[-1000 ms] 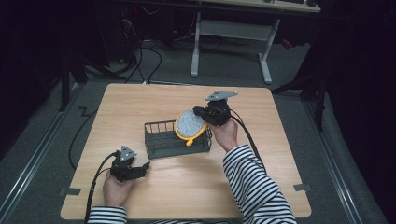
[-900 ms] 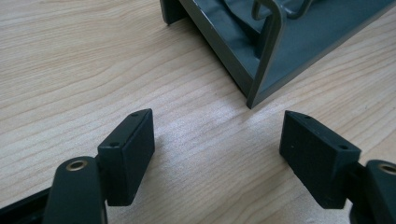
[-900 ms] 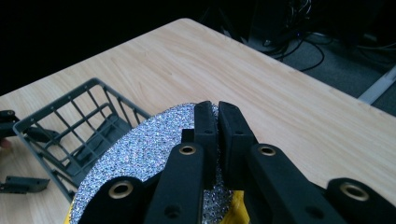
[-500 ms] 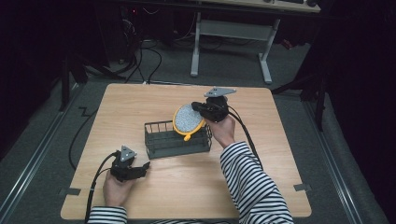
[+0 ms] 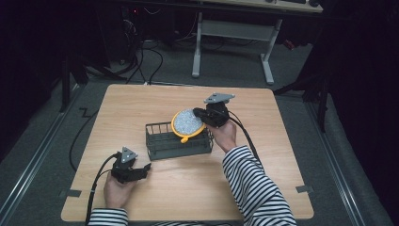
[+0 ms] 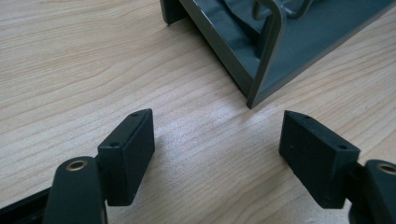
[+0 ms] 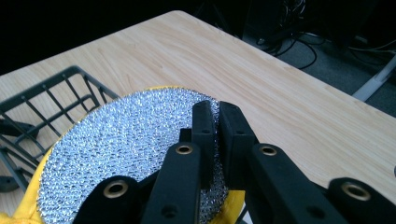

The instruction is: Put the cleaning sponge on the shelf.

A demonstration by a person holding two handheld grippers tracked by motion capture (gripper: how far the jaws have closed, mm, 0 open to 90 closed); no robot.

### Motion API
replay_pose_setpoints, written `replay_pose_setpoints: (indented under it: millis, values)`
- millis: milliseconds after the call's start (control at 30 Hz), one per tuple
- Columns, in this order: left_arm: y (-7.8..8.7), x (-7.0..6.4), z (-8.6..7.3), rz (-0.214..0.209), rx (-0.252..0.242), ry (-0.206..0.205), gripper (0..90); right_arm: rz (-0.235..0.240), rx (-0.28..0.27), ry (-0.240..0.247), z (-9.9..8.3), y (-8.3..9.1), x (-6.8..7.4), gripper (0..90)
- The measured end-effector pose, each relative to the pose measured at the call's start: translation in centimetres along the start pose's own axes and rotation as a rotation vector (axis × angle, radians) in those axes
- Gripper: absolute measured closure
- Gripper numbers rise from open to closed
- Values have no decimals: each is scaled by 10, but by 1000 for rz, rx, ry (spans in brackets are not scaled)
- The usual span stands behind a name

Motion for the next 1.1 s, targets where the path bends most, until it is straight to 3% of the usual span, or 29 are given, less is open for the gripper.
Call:
replay_pose_setpoints:
  millis: [367,800,1100]
  values:
    - [0,0,0,3,-1,0,270,-18,24,32,-8,0,5,858]
    - [0,0,0,3,-1,1,270,-61,9,57,-18,6,12,871]
    - [0,0,0,3,0,1,268,-87,-26,41,-4,7,12,885]
Point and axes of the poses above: each handheld gripper's, and its own axes: y roughly backward along the jaws, z roughly out of its top, x roughly to its left, the point moved 2 cm from there along -y, roughly forward along the jaws, and after that the axes turned 11 degrees about x, right-handed, at the moved point
